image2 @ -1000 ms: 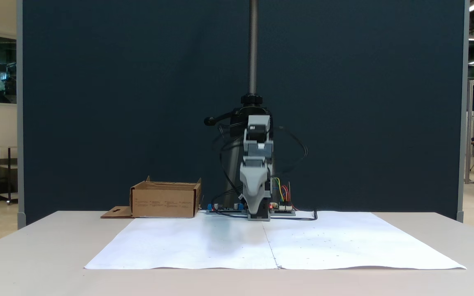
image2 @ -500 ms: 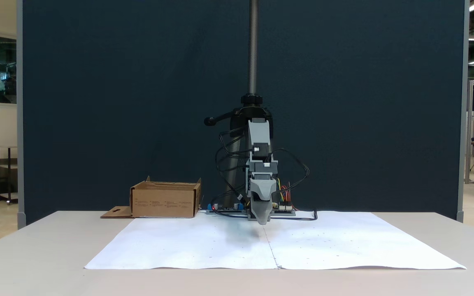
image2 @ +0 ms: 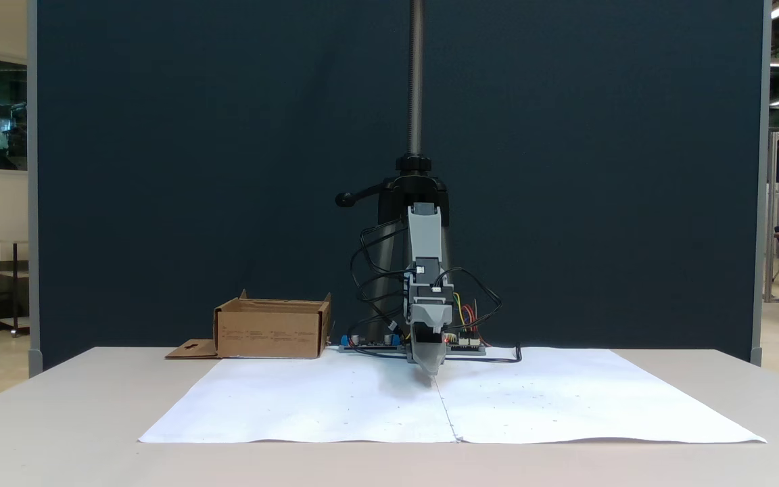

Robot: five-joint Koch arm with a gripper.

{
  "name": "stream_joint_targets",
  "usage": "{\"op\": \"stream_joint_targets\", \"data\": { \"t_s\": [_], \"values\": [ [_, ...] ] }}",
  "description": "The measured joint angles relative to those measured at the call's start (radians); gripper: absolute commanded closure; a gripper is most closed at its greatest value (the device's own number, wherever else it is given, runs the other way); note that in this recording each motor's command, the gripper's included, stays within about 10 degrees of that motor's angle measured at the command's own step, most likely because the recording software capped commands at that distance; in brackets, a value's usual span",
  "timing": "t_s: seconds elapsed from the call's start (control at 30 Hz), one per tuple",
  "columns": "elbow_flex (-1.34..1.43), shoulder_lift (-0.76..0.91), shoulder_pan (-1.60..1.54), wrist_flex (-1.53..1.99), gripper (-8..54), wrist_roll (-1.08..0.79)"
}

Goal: Grasp a green dice and put it in the bin.

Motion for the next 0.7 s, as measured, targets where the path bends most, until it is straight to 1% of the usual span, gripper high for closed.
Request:
{"op": "stream_joint_targets", "data": {
  "t_s": [0.17,0.7],
  "values": [
    [0.006,0.000,0.008,-0.051,-0.9,0.000],
    [0.006,0.000,0.025,-0.055,-1.1,0.000]
  ]
}}
